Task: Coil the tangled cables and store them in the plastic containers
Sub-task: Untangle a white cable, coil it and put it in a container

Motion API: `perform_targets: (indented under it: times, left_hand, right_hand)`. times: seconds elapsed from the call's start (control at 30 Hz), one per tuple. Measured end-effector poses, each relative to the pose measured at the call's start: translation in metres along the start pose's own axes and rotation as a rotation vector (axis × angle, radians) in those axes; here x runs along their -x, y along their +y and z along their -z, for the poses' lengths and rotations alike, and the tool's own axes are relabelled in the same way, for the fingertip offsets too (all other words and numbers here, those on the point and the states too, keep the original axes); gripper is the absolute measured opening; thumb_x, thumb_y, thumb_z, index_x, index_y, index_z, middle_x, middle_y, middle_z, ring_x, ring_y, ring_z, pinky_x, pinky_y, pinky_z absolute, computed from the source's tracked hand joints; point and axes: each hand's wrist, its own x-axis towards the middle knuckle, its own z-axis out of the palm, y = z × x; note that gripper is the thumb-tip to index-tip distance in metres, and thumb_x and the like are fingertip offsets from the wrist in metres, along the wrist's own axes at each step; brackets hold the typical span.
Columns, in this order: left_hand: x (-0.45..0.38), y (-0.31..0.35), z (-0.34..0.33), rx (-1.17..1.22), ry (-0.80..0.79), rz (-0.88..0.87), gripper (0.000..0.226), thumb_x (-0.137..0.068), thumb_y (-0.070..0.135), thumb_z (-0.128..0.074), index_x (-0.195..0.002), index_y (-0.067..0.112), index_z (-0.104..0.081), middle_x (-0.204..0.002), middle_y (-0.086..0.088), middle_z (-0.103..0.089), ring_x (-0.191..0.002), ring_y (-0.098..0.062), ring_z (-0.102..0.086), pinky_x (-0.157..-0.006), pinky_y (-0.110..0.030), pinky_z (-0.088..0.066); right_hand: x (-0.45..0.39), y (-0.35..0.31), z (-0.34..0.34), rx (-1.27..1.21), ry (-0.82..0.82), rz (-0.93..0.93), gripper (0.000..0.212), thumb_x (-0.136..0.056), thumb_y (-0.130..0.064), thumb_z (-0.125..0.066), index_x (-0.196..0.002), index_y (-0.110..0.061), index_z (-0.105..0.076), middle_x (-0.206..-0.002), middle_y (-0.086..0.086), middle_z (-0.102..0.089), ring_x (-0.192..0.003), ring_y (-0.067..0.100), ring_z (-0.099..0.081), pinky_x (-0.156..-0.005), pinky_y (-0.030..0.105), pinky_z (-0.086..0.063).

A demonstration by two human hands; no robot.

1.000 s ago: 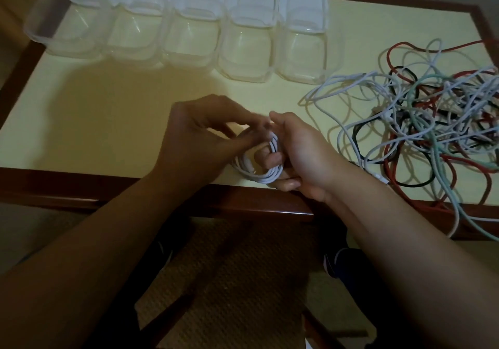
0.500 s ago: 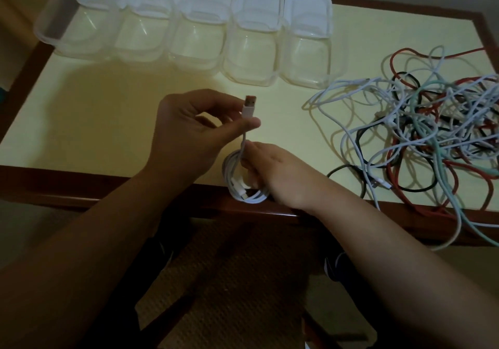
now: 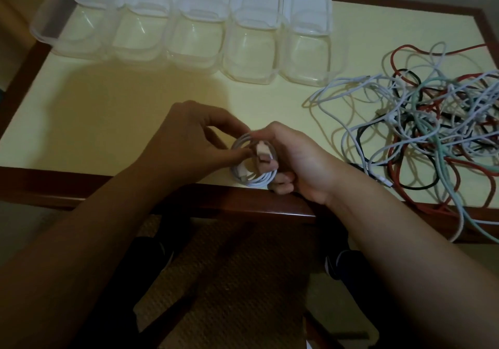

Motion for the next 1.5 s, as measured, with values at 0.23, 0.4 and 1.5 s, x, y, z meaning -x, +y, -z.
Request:
perform_targets:
  times: [0.23, 0.4, 1.5]
  left_hand:
    - [-0.001, 0.008, 0.0, -0.205, 0.041, -0.059, 0.01, -0.077, 0.019, -0.086, -0.086, 0.023, -0.082, -0.071, 0.025, -0.069, -0.057, -0.001, -0.068, -0.058, -0.005, -0.041]
    - [-0.001, 0.006, -0.002, -0.248, 0.063, -0.063, 0.008, -0.074, 0.018, -0.085, -0.08, 0.02, -0.081, -0.07, 0.017, -0.071, -0.063, 0.001, -0.067, -0.06, -0.006, -0.042]
    - [-0.004, -0.007, -0.001, -0.146, 0.285, -0.013, 0.008, -0.079, 0.019, -0.084, -0.084, 0.015, -0.081, -0.073, 0.01, -0.074, -0.06, -0.003, -0.069, -0.057, -0.009, -0.046]
  right_hand:
    - [0.005, -0.004, -0.007, 0.317, 0.189, 0.034, 0.011, -0.102, -0.02, -0.053, -0.101, -0.01, -0.056, -0.08, 0.019, -0.056, -0.047, 0.021, -0.045, -0.049, 0.033, -0.048]
    - [0.021, -0.015, 0.008, 0.974, 0.422, 0.211, 0.013, -0.092, -0.041, -0.075, -0.091, -0.029, -0.069, -0.092, -0.006, -0.071, -0.063, 0.004, -0.061, -0.064, 0.028, -0.051]
    - [0.007, -0.006, 0.012, 0.721, 0.54, 0.376, 0.032, -0.085, -0.052, -0.081, -0.112, -0.036, -0.074, -0.089, -0.014, -0.072, -0.064, 0.002, -0.064, -0.065, 0.018, -0.049]
